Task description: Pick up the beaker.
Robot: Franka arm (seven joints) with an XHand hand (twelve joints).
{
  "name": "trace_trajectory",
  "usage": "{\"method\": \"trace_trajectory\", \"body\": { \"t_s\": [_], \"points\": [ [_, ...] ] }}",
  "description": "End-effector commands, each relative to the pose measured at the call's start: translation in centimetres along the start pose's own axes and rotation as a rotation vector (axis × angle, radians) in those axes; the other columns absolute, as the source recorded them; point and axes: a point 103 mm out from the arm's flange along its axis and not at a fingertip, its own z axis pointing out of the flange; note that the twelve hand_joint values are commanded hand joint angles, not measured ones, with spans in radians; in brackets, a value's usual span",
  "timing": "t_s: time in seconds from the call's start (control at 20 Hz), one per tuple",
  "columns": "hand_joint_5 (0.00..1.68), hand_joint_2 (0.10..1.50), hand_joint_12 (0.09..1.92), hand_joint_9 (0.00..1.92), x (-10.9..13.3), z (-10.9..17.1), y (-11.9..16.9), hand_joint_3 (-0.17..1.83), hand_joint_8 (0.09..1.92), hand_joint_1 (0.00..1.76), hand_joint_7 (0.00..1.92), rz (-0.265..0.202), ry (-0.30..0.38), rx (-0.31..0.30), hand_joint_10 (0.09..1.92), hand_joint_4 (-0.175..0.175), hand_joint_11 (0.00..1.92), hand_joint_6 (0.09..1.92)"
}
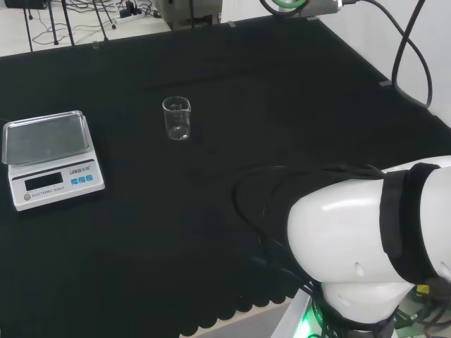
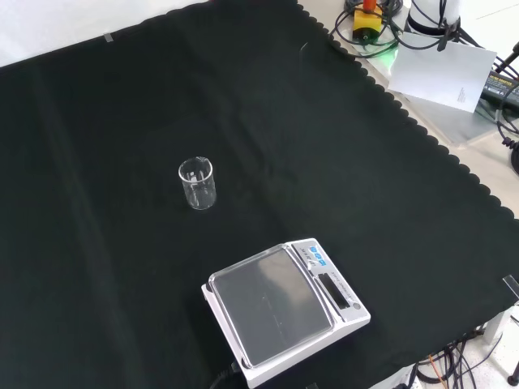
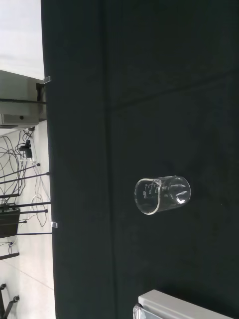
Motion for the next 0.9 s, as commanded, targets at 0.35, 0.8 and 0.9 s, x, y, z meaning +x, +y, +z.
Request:
{"method": "trace_trajectory", "body": {
  "t_s": [0.35, 0.8, 0.9],
  "points": [
    [0.05, 0.7, 0.93, 0.0, -0.5, 2.1, 1.1, 0.27, 0.52, 0.58, 0.0, 0.01, -0.009, -0.036, 0.85, 0.046, 0.0, 0.09],
    [0.0, 0.72, 0.95, 0.0, -1.2, 9.5, 10.5, 0.22, 0.38, 0.61, 0.0, -0.059, 0.047, -0.04, 0.81, 0.053, 0.0, 0.09],
    [0.0, 0.72, 0.96, 0.0, -0.6, 11.5, 12.2, 0.21, 0.36, 0.62, 0.0, -0.072, 0.054, -0.013, 0.8, 0.054, 0.0, 0.09]
  ]
}}
